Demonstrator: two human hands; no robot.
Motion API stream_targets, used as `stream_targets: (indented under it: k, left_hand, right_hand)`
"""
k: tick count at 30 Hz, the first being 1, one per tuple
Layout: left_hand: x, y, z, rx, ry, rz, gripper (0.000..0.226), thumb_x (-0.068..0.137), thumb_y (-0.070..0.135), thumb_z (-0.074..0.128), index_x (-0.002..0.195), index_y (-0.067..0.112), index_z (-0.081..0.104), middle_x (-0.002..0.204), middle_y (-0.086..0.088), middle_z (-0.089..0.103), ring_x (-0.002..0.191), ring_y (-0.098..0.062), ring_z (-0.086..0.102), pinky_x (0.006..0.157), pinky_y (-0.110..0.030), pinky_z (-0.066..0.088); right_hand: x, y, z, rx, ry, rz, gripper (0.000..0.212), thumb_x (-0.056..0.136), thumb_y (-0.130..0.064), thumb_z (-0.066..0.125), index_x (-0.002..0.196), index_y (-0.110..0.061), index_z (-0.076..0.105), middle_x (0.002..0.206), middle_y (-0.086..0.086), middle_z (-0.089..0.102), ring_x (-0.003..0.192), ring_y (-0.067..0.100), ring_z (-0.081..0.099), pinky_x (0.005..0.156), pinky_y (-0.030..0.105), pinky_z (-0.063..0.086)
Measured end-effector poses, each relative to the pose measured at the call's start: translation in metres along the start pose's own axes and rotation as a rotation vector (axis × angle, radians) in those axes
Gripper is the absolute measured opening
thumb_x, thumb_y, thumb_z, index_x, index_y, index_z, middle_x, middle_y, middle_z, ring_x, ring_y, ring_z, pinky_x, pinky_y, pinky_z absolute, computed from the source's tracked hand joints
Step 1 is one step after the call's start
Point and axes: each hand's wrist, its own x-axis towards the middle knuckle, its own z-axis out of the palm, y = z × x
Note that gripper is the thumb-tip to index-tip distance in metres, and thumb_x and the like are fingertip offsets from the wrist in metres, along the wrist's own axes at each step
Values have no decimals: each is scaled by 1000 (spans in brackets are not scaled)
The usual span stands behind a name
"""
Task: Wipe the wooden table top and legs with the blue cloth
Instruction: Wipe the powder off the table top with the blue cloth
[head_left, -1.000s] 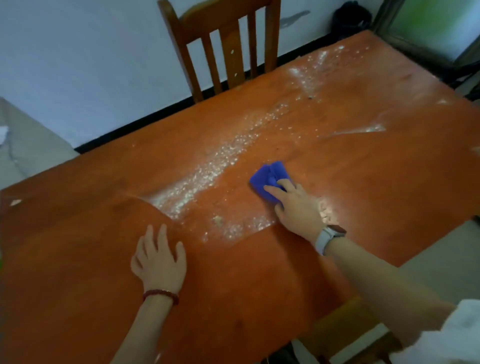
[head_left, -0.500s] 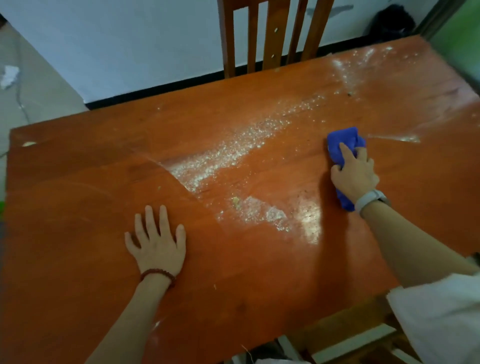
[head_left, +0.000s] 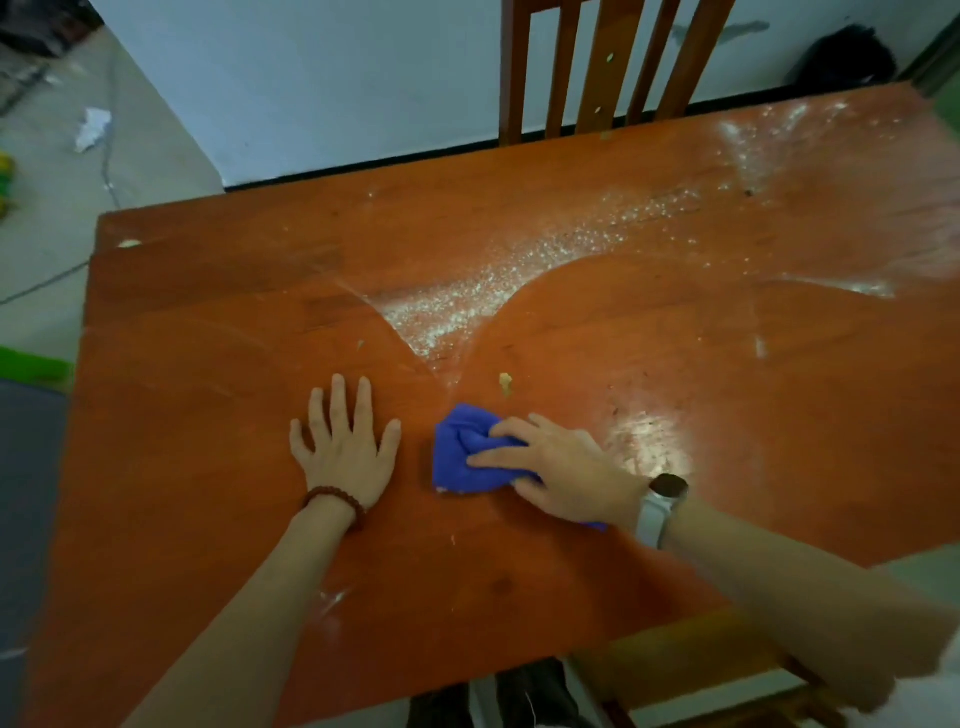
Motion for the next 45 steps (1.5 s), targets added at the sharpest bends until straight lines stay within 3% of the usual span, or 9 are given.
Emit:
stream_targets:
  k: [2, 5, 12, 19, 28, 31, 34, 39, 45]
  left_hand:
    - [1, -2, -1, -8, -23, 14, 63, 92, 51, 25, 145, 28, 0, 155, -1, -9, 141, -23, -12, 113, -50, -5]
    - [1, -4, -2, -19, -33, 30, 63, 92, 52, 25, 145, 29, 0, 155, 0, -10, 141, -23, -12, 113, -50, -4]
    - [3, -30, -14, -60, -64, 171, 60, 93, 42, 34, 145, 29, 7, 155, 4, -6, 142, -16, -7, 114, -42, 2]
    - [-28, -70, -21, -346, 84, 284, 47, 95, 16, 41, 140, 16, 31, 154, -4, 9, 143, -20, 0, 116, -38, 4]
    - [-111, -148, -6, -194, 135, -88, 41, 92, 29, 44, 134, 24, 43, 151, -2, 25, 141, -23, 12, 112, -48, 9]
    - [-139, -160, 2, -228, 151, -178, 41, 91, 29, 46, 132, 24, 44, 150, -1, 26, 139, -25, 14, 110, -47, 11]
    - [-160, -171, 10, -234, 161, -235, 43, 92, 29, 45, 134, 24, 41, 150, -3, 24, 139, -25, 12, 110, -48, 11]
    - [-179, -186, 25, -295, 227, -199, 43, 91, 25, 47, 134, 25, 42, 151, -1, 25, 140, -24, 13, 112, -45, 8]
    - [-176, -197, 15, -540, 257, -231, 34, 91, 22, 47, 124, 18, 54, 138, -3, 46, 133, -24, 33, 112, -44, 22]
  right_hand:
    - [-12, -5, -8, 199, 55, 73, 46, 85, -15, 43, 125, -35, 52, 128, -1, 46, 104, 11, 47, 79, 33, 48]
    - [-22, 13, -34, 240, 299, 233, 48, 82, -16, 38, 125, -32, 52, 119, -4, 44, 83, -12, 44, 69, 10, 38]
    - [-33, 57, -11, -1, 525, 913, 46, 87, -15, 47, 131, -26, 48, 133, 9, 40, 108, 37, 45, 81, 47, 45]
    - [10, -37, 32, -108, 336, 492, 48, 86, -19, 48, 131, -36, 46, 134, -1, 42, 112, 26, 41, 60, 29, 40]
    - [-16, -168, 101, -10, -128, -275, 47, 80, -24, 35, 121, -36, 56, 123, 1, 51, 96, 25, 49, 54, 28, 38]
    - [-26, -182, 93, 276, -156, -225, 45, 84, -15, 41, 120, -36, 57, 124, -2, 49, 98, 9, 47, 71, 33, 45]
    - [2, -160, 65, 452, 65, -5, 45, 82, -7, 44, 119, -30, 59, 116, -4, 49, 73, -9, 46, 69, 12, 33]
    - [71, -125, 56, 291, 268, 330, 42, 88, -13, 45, 126, -30, 52, 123, 0, 45, 105, 21, 53, 83, 34, 44]
    - [28, -214, 109, 157, -163, -94, 46, 85, -15, 49, 126, -36, 52, 134, -4, 44, 121, 16, 42, 97, 31, 37]
